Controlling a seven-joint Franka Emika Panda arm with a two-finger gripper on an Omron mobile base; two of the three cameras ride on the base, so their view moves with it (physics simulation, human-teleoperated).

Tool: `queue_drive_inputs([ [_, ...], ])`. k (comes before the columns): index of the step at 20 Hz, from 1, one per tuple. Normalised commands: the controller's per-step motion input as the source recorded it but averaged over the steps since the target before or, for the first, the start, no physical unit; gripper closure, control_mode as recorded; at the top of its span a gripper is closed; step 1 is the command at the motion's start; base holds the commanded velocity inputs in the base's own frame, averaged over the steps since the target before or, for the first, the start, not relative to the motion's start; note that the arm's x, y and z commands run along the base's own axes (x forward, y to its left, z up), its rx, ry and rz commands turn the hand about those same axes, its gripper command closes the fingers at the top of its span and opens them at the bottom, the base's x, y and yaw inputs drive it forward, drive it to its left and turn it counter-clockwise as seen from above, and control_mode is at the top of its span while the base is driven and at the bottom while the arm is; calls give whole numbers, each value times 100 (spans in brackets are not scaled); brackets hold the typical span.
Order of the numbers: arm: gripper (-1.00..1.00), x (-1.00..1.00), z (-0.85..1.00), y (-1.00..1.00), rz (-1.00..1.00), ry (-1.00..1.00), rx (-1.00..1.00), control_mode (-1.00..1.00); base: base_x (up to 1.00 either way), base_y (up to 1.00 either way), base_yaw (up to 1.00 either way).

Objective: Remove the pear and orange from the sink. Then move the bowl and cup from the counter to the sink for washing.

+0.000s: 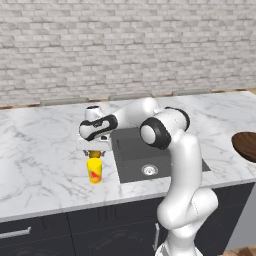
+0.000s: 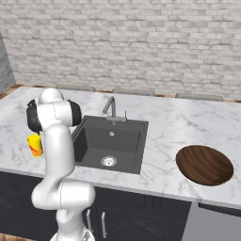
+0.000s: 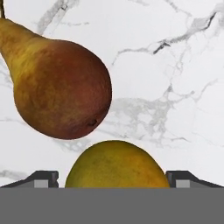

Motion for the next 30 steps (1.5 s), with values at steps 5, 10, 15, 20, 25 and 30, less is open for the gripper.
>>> queue_drive_inputs([
  [5,-100,-4,2,0,-6,1,0,-100,0,0,0],
  [10,-100,-10,10,0,-7,2,0,-100,0,0,0],
  [15,-100,-10,19,0,-6,3,0,-100,0,0,0],
  [20,-100,-8,29,-3,-5,0,0,-100,0,0,0],
  [25,-100,-16,30,-5,-6,0,-1,-100,0,0,0],
  [30,-100,-24,27,-10,-1,0,0,-100,0,0,0],
])
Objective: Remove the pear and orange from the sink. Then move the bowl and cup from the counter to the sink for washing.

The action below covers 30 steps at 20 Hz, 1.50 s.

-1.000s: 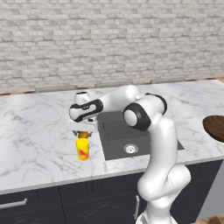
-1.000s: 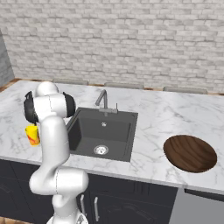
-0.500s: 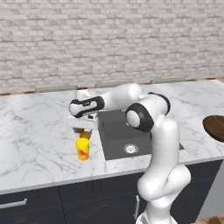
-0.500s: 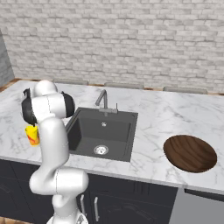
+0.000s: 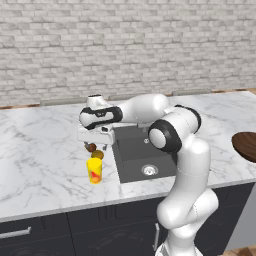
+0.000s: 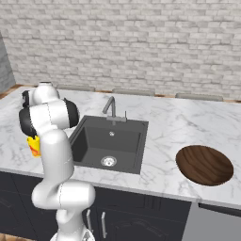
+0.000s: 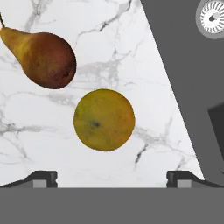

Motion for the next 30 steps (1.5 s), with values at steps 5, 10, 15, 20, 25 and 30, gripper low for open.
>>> queue_drive_inputs([
  [5,-100,-29,23,-11,0,0,0,-100,0,0,0],
  [10,-100,-30,16,-13,0,0,0,-100,0,0,0],
  [15,-100,-29,11,-11,3,0,0,-100,0,0,0],
  [20,-100,-34,4,-9,6,0,2,-100,0,0,0],
  [25,-100,-34,1,-5,12,0,2,-100,0,0,0],
  [30,-100,-30,0,-3,13,0,0,-100,0,0,0],
])
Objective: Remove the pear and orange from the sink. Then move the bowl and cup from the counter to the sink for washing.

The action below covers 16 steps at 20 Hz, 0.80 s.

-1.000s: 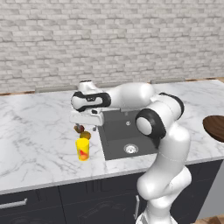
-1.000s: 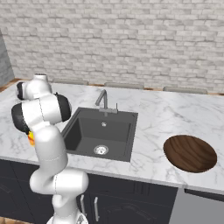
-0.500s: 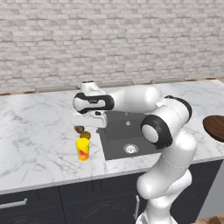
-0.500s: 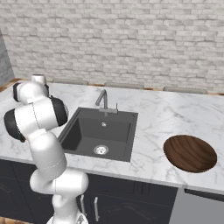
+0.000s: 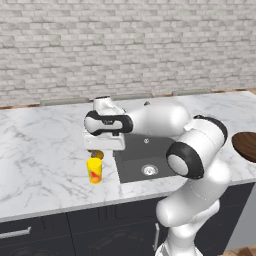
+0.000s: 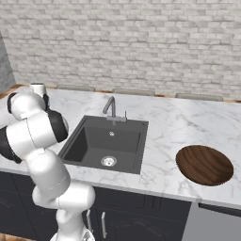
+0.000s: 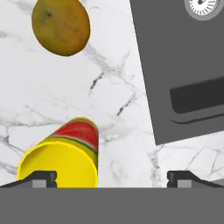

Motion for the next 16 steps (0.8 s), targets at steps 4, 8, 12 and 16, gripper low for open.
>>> queue_drive_inputs([
  [4,-100,-15,0,0,4,-10,0,-100,0,0,0],
  [8,-100,-7,0,0,0,-10,0,-100,0,0,0],
  [12,-100,-4,0,-1,0,-3,4,-100,0,0,0],
  [16,-100,-9,0,0,0,-2,7,-100,0,0,0],
])
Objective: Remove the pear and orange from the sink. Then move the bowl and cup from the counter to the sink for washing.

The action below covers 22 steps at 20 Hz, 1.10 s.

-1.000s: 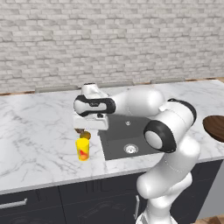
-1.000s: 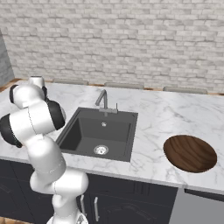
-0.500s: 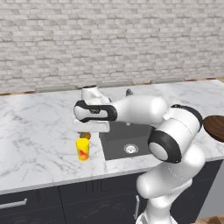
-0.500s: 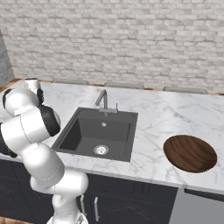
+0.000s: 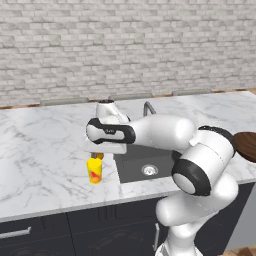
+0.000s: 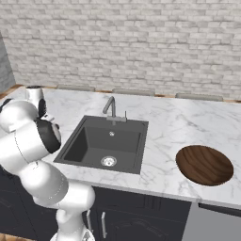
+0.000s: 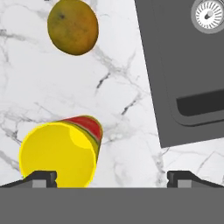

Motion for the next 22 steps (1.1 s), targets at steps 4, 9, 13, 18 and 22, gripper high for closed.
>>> queue_drive_inputs([
  [4,-100,-2,0,0,0,0,8,-100,0,0,0],
  [9,-100,-4,-1,0,0,-2,3,-100,0,0,0],
  [13,-100,-8,-1,0,0,-8,0,-100,0,0,0],
  [18,-100,-10,0,0,0,-9,0,-100,0,0,0],
  [22,-100,-6,0,0,0,-3,0,-100,0,0,0],
])
